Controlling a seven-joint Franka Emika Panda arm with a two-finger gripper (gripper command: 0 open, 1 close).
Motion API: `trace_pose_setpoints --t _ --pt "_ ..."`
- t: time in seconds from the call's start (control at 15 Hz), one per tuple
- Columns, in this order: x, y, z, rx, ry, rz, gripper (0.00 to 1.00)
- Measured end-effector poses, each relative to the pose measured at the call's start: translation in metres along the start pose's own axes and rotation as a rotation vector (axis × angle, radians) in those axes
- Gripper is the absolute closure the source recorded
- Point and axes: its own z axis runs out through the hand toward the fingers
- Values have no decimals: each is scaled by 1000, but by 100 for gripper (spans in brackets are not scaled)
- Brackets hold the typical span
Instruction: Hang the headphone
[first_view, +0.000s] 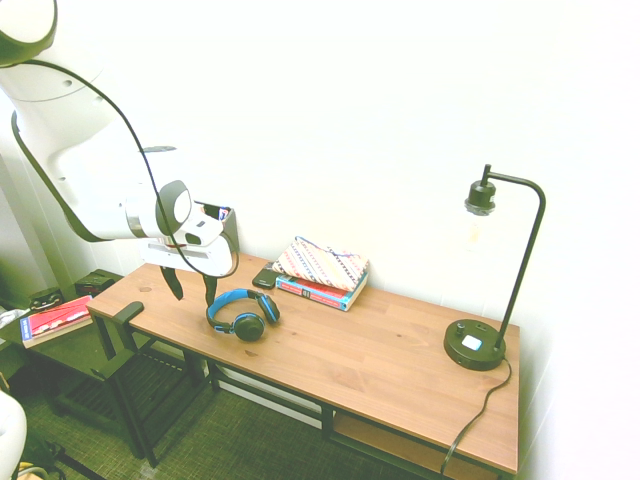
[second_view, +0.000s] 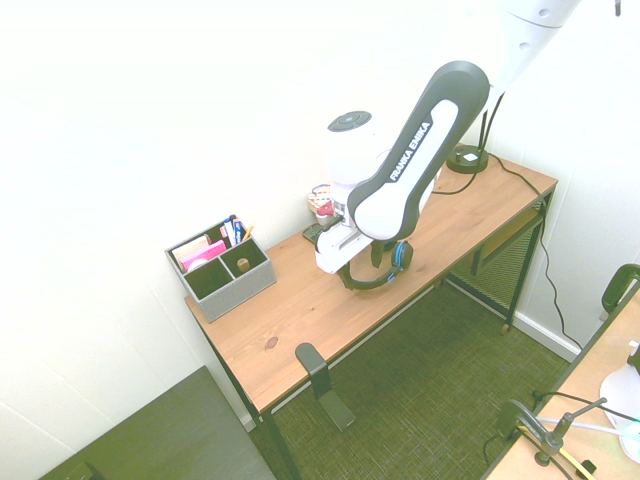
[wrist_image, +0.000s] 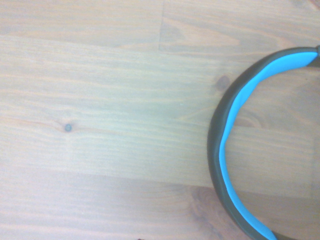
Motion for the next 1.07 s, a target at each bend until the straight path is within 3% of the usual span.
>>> trace_pose_setpoints --t 0.6,1.07 --pt "21 -32 36 -15 3 -7 100" --pt "30 -30 52 -28 -17 -7 100"
